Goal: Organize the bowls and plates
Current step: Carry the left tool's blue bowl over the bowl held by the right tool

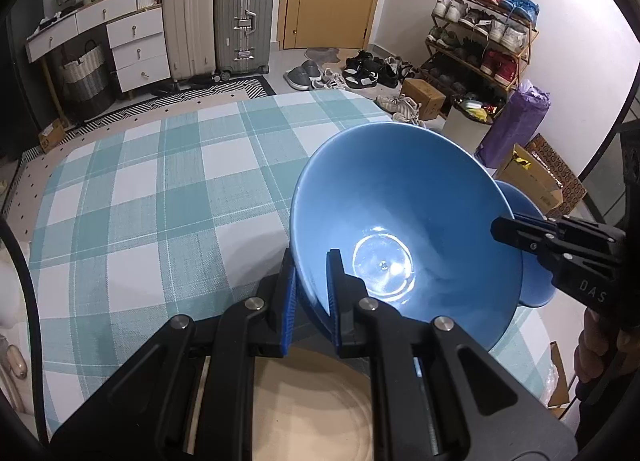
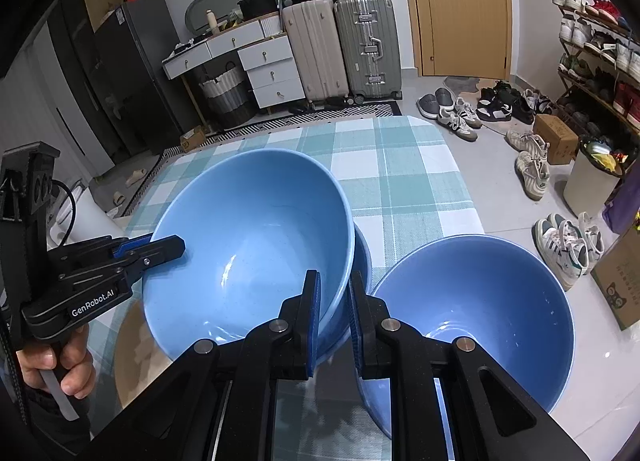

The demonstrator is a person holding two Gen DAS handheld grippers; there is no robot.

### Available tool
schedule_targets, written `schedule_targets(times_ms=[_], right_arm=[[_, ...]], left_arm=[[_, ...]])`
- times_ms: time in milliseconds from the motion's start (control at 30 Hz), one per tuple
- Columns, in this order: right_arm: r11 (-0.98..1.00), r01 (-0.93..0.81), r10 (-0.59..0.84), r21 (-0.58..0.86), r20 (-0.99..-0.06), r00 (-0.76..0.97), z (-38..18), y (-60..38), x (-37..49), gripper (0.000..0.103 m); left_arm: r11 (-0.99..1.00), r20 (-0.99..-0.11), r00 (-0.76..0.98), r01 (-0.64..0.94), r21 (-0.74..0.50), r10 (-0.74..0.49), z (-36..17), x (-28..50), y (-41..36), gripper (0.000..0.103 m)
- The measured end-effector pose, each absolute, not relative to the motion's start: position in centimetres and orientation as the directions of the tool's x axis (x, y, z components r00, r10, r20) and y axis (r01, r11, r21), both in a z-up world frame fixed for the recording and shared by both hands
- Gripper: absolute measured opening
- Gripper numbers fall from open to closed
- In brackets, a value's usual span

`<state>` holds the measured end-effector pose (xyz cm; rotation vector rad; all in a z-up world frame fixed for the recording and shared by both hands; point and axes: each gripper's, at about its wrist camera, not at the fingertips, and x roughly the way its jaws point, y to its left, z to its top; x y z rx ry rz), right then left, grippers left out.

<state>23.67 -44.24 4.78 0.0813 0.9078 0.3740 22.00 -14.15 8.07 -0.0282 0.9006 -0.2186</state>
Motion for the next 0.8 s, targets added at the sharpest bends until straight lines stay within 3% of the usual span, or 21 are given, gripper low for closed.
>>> schedule_targets(times_ms=[800], right_arm=[[0.948, -0.281, 0.286, 0.148, -0.784, 0.552, 2.4, -43.9, 23.8, 0.014]], left_arm=[[0.983, -0.798, 0.592, 0.181, -0.006, -0.114, 4.2, 23.2, -15.1, 0.01]])
